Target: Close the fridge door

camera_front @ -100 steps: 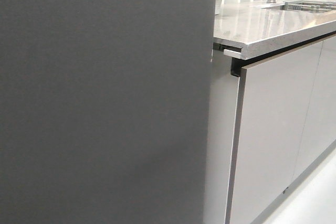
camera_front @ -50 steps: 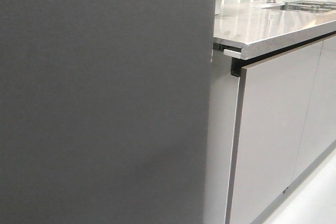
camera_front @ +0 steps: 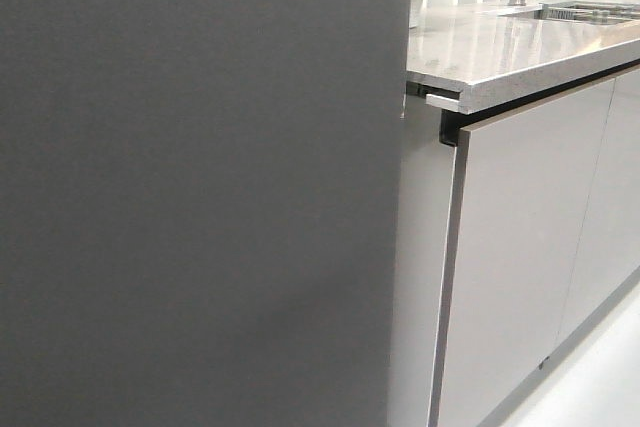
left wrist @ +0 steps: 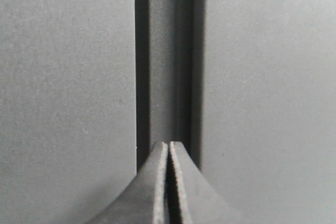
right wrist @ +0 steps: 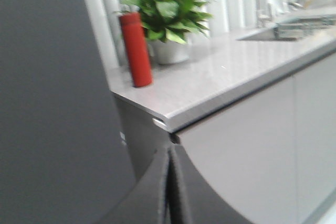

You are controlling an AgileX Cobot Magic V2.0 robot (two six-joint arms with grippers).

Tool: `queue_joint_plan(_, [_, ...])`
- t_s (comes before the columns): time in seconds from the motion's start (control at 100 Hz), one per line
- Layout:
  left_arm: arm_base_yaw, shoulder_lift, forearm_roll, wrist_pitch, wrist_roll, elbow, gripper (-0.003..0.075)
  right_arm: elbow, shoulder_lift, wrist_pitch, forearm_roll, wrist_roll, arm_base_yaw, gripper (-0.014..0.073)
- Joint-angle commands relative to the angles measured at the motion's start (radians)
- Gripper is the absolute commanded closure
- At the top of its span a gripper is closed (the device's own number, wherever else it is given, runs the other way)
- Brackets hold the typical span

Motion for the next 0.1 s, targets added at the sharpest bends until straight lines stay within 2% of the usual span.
queue_joint_plan(0.0, [-0.003, -0.020, -0.006, -0.072, -0.005, 0.035, 0.0740, 0.019, 0.002, -0.060, 0.002, -0.002, -0.006, 0.0638])
queue_joint_plan(0.09, [-0.003, -0.020, -0.006, -0.072, -0.005, 0.035, 0.0740, 0.019, 0.002, -0.060, 0.002, -0.002, -0.006, 0.0638])
